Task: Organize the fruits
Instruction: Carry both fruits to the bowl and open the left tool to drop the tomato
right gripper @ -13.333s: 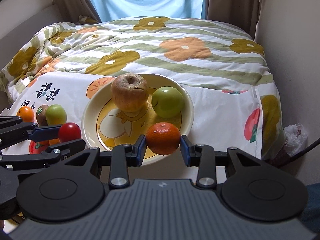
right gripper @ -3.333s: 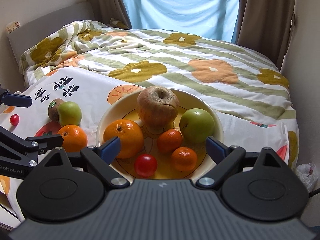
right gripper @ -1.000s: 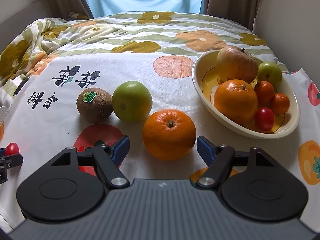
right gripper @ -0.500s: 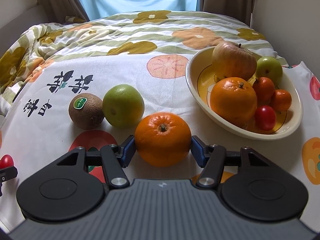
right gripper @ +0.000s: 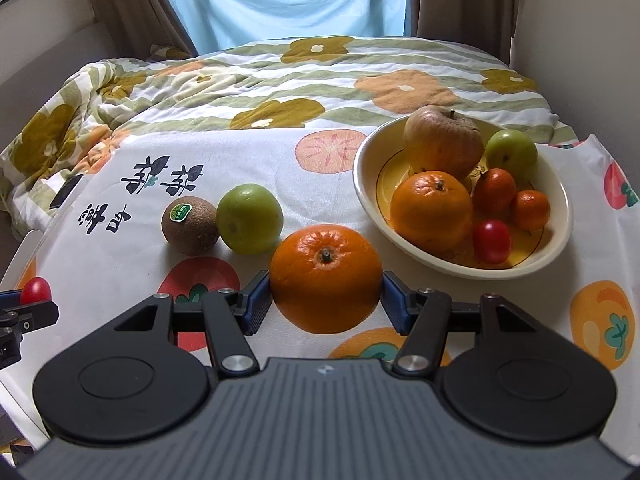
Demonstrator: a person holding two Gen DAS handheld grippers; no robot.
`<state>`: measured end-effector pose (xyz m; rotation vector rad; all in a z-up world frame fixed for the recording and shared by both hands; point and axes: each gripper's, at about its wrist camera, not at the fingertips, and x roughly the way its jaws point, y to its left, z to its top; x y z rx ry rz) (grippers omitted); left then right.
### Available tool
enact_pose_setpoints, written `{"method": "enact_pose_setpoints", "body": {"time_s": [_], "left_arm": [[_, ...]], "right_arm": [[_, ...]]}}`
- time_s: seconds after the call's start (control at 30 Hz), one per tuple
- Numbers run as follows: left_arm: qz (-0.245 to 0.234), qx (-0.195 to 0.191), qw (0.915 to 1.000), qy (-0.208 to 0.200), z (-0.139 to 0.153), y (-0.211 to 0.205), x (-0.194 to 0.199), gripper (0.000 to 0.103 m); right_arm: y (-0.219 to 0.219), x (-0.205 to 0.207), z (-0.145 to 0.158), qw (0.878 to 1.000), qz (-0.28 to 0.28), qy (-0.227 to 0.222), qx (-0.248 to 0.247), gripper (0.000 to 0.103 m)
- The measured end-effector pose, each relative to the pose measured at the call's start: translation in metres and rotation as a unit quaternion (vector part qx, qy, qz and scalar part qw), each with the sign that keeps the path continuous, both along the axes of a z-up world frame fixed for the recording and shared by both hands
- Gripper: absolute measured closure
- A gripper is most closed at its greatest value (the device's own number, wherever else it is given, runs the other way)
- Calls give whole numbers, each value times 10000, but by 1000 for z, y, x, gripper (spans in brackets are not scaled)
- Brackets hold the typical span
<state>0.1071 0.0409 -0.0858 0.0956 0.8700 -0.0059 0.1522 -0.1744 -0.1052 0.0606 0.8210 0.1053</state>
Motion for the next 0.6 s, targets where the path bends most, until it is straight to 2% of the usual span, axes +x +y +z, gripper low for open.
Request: {"method": "enact_pose_setpoints", "body": {"time_s": [0.3,0.6], "left_arm": [[-312,-46,9994,-162,20,-59,4,68],[-635,-14,9974,-326,37,-123,23,68]], "right_arm": [[-49,-18,18,9999,-111,-34,23,30],[-110,-13,36,9993,-303,-142,139,30]]}}
